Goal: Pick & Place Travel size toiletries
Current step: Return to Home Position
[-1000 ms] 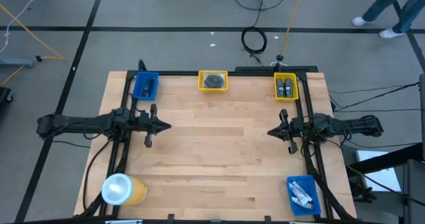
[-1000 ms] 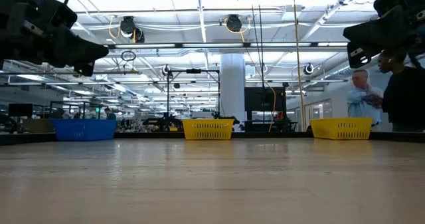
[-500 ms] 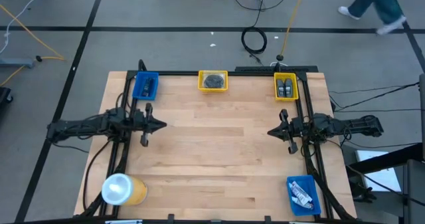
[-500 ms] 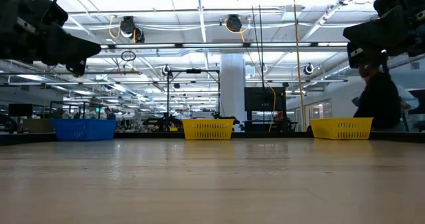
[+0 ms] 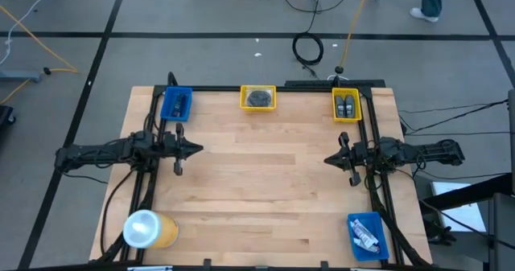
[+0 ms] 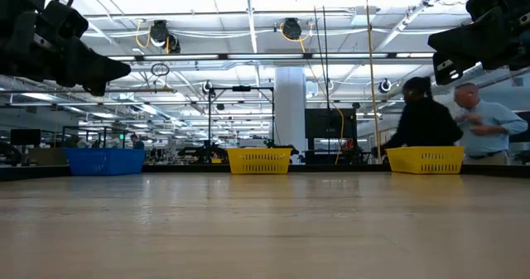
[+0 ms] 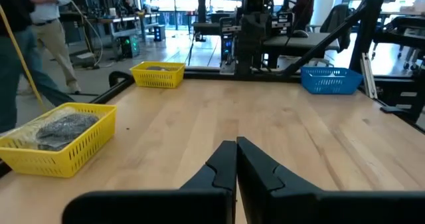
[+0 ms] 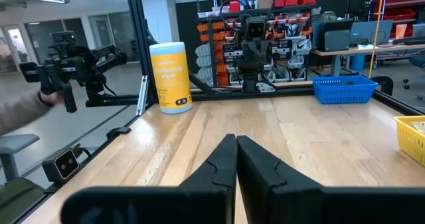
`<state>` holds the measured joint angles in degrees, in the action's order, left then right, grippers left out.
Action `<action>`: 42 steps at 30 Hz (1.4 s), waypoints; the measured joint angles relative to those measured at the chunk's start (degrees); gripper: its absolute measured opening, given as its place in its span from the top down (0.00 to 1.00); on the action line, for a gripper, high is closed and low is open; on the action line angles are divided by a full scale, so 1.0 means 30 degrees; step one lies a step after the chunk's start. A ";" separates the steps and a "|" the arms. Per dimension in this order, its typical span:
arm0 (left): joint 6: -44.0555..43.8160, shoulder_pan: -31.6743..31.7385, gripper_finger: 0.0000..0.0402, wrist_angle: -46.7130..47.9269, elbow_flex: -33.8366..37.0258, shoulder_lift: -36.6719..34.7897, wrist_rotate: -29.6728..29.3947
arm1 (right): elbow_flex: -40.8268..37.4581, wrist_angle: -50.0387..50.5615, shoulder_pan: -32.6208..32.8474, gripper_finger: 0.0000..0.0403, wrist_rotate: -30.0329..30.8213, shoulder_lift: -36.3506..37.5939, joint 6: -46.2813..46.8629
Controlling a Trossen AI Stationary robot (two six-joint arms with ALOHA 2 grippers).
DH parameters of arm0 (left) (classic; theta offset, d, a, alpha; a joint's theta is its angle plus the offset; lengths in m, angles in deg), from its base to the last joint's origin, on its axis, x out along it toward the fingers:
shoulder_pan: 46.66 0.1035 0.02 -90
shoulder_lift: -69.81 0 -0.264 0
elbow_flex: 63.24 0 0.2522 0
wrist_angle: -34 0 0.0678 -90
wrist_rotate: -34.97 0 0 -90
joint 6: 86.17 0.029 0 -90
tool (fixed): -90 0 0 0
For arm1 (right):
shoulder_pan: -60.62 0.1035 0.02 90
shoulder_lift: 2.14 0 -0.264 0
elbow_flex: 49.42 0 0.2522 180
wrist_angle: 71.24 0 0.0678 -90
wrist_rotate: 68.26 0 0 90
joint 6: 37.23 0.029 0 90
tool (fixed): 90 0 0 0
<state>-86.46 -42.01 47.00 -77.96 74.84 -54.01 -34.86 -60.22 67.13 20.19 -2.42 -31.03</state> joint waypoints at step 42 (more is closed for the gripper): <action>0.1692 -0.1967 0.98 -0.0615 0.0057 -0.1569 -0.0895 | -0.0007 -0.0007 -0.0007 0.99 0.0004 -0.0003 0.0000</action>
<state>-81.39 -47.91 45.15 -77.78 70.14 -56.70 -34.88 -60.24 67.10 20.20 -2.43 -31.03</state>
